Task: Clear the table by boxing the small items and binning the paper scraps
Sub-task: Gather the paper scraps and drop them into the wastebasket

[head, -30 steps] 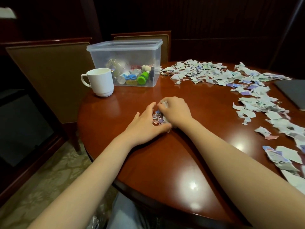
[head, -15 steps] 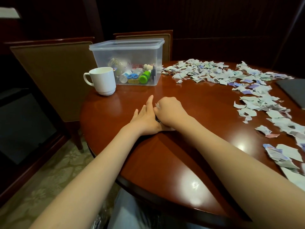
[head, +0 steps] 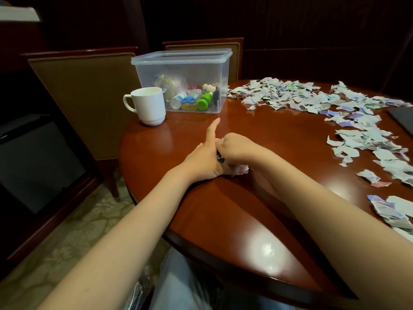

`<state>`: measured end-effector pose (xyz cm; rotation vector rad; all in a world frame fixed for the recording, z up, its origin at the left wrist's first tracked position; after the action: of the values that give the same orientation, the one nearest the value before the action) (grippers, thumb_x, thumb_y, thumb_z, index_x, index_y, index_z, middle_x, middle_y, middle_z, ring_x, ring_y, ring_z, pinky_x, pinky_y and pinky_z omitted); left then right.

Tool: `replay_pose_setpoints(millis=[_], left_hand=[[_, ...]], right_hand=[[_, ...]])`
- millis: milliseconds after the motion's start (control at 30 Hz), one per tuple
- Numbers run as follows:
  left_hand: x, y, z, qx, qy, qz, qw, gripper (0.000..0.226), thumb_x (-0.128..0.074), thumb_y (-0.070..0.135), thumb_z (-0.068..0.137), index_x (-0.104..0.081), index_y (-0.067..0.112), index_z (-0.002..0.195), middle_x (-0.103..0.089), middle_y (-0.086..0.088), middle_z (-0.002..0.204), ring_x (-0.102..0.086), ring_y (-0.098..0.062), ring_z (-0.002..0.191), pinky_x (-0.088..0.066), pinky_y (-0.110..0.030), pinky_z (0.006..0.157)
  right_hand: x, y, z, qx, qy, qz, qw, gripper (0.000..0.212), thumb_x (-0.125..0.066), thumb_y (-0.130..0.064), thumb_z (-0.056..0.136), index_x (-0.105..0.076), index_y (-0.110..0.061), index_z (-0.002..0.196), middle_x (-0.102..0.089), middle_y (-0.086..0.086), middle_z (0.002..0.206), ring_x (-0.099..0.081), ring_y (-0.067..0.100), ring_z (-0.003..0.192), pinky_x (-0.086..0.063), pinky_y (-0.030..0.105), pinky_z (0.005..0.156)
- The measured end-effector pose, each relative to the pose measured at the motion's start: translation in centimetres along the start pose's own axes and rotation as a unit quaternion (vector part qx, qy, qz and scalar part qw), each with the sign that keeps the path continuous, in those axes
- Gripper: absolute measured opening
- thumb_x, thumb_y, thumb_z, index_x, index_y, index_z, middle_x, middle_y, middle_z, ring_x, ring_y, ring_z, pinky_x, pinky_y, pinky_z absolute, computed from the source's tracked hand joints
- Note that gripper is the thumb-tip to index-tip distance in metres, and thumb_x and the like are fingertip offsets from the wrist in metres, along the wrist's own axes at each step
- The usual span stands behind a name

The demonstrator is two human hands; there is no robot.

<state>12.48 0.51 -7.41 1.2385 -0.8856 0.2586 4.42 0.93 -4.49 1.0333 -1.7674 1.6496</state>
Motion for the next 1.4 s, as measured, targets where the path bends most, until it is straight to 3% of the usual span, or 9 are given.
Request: replay_pose_setpoints(millis=[67,167,600,800,900,1133,1267,1333,1400], left_hand=[[0.1,-0.1,-0.1,-0.002,0.007,-0.015,1.0,0.134,-0.08,0.059,0.054,0.019,0.041,0.142,-0.048,-0.002,0.138,-0.046,-0.02,0.129,-0.03,-0.046,0.112],[0.3,-0.3,-0.1,-0.001,0.01,-0.032,0.999,0.129,-0.081,0.044,0.063,0.02,0.038,0.144,-0.041,-0.008,0.144,-0.035,-0.021,0.135,-0.031,-0.035,0.109],[0.6,0.2,-0.5,-0.008,0.051,-0.051,0.997,0.128,-0.084,0.029,0.066,0.015,0.034,0.147,-0.044,-0.009,0.143,-0.048,-0.011,0.119,-0.036,-0.021,0.091],[1.3,0.2,-0.7,0.007,0.095,-0.062,0.994,0.107,-0.085,0.013,0.064,-0.021,0.03,0.147,-0.048,-0.002,0.14,-0.044,-0.003,0.115,-0.035,-0.009,0.083],[1.4,0.2,-0.6,0.016,0.118,-0.064,0.991,0.098,-0.079,0.001,0.068,-0.025,0.028,0.146,-0.051,-0.004,0.135,-0.048,-0.006,0.11,-0.035,-0.006,0.074],[0.8,1.6,-0.7,0.012,0.152,-0.076,0.985,0.083,-0.07,0.001,0.077,-0.024,0.023,0.144,-0.052,-0.006,0.131,-0.049,-0.009,0.103,-0.038,-0.017,0.082],[0.0,2.3,-0.3,0.015,0.144,-0.141,0.979,0.088,-0.069,-0.005,0.077,-0.021,0.02,0.146,-0.053,-0.007,0.131,-0.055,-0.014,0.109,-0.046,-0.024,0.088],[-0.3,2.9,-0.3,0.022,0.143,-0.213,0.966,0.086,-0.063,-0.011,0.078,-0.023,0.023,0.146,-0.051,-0.006,0.133,-0.055,-0.014,0.108,-0.049,-0.024,0.087],[-0.7,4.0,-0.4,0.012,0.118,-0.249,0.961,0.083,-0.052,-0.018,0.079,-0.026,0.023,0.146,-0.043,-0.006,0.14,-0.051,-0.016,0.115,-0.049,-0.022,0.086]], right_hand=[[0.1,-0.1,-0.2,0.019,0.007,-0.014,1.0,0.025,-0.033,-0.012,0.099,-0.057,-0.006,0.1,-0.049,0.013,0.091,-0.047,0.027,0.081,-0.038,0.03,0.057],[0.2,-0.1,-0.3,0.02,0.026,-0.019,0.999,0.034,-0.033,-0.018,0.099,-0.04,-0.017,0.065,-0.046,0.008,0.079,-0.044,0.021,0.065,-0.032,0.02,0.053],[1.1,-0.5,-0.9,0.001,-0.025,0.04,0.999,0.039,-0.036,-0.023,0.099,-0.04,-0.01,0.062,-0.043,0.005,0.062,-0.039,0.013,0.054,-0.027,0.022,0.048],[0.1,-0.4,-0.4,0.007,0.062,0.113,0.992,0.036,-0.044,-0.022,0.093,-0.043,-0.011,0.059,-0.048,0.005,0.06,-0.048,0.022,0.059,-0.037,0.028,0.054],[-0.1,-0.4,-0.2,0.023,0.116,0.143,0.983,0.04,-0.045,-0.021,0.093,-0.042,-0.013,0.055,-0.047,0.003,0.059,-0.049,0.024,0.066,-0.035,0.029,0.054],[0.2,0.1,0.0,0.029,0.168,0.209,0.963,0.045,-0.047,-0.022,0.093,-0.04,-0.015,0.049,-0.045,0.001,0.054,-0.04,0.015,0.052,-0.028,0.029,0.05],[0.4,1.5,0.8,-0.03,0.194,0.323,0.926,0.032,-0.052,-0.025,0.089,-0.05,-0.016,0.057,-0.058,0.005,0.067,-0.059,0.025,0.073,-0.042,0.03,0.061],[0.3,2.3,1.1,-0.072,0.189,0.423,0.883,0.02,-0.055,-0.026,0.087,-0.058,-0.01,0.076,-0.065,0.01,0.082,-0.066,0.028,0.086,-0.052,0.037,0.075],[0.3,2.8,0.7,-0.121,0.192,0.502,0.834,0.024,-0.054,-0.027,0.091,-0.056,-0.004,0.1,-0.063,0.007,0.084,-0.064,0.022,0.079,-0.053,0.031,0.069]])
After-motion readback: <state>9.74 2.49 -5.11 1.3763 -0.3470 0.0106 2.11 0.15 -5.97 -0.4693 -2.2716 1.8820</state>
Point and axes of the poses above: each hand's wrist, its own z-axis towards the middle knuckle, its own x-axis out of the back of the hand, y = z × x, the point moved 4 cm from there along z, towards the middle knuckle
